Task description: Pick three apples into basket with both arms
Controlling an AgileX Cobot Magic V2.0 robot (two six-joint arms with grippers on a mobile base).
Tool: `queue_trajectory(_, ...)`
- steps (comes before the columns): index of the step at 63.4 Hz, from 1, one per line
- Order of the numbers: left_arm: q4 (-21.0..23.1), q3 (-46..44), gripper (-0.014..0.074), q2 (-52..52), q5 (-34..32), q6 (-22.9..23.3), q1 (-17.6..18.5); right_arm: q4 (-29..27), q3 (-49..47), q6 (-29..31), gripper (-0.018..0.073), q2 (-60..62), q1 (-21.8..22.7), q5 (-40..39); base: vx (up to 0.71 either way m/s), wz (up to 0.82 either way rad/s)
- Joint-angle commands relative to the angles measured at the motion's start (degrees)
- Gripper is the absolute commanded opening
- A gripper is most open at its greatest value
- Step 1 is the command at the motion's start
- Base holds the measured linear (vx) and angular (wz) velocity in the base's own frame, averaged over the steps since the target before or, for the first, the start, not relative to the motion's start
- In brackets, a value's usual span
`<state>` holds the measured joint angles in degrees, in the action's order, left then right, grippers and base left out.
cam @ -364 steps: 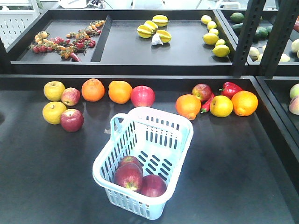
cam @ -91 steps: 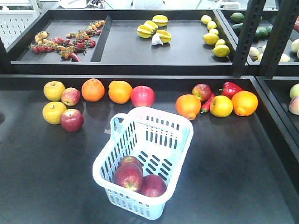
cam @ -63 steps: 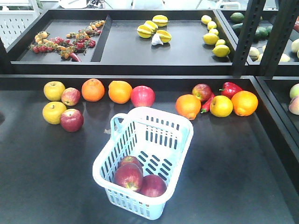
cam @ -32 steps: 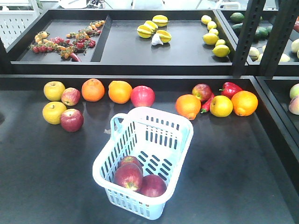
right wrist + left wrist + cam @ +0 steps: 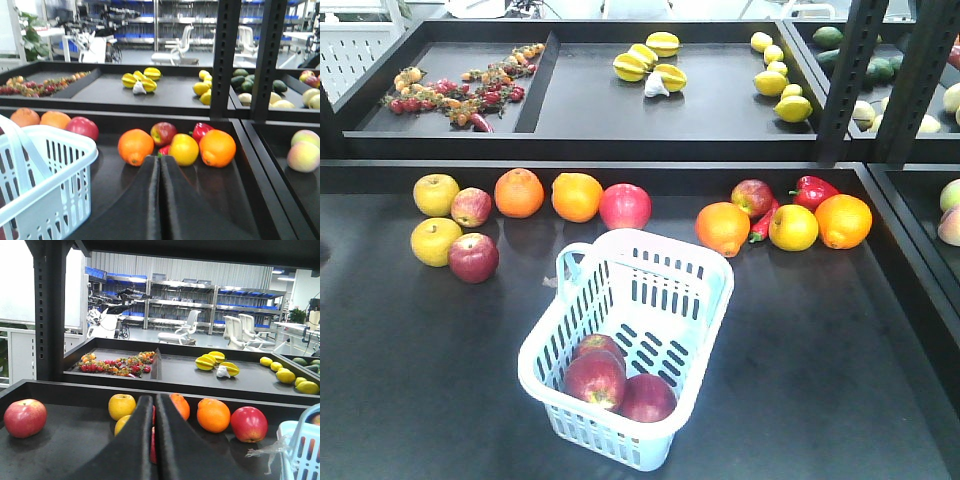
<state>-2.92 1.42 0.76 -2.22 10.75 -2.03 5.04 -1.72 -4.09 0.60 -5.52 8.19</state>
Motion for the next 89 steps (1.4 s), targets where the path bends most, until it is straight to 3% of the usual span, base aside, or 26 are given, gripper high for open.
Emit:
queue_trajectory(1, 0.51, 1.27, -0.0008, 0.82, -4.25, 0.35, 0.07, 0.34, 0.55, -0.01, -0.0009, 0.61, 0.43, -10.17, 0.00, 0.00)
queue_trajectory(10, 0.51, 1.27, -0.0006, 0.82, -4.25, 0.35, 0.07, -1.07, 4.28, -0.13, -0.0009, 0.61, 0.43, -15.84, 0.00, 0.00)
queue_trajectory(89, 0.51, 1.27, -0.0006, 0.82, -4.25, 0.35, 0.07, -0.51, 4.21, 0.29, -0.0009, 0.61, 0.43, -13.31, 0.00, 0.00)
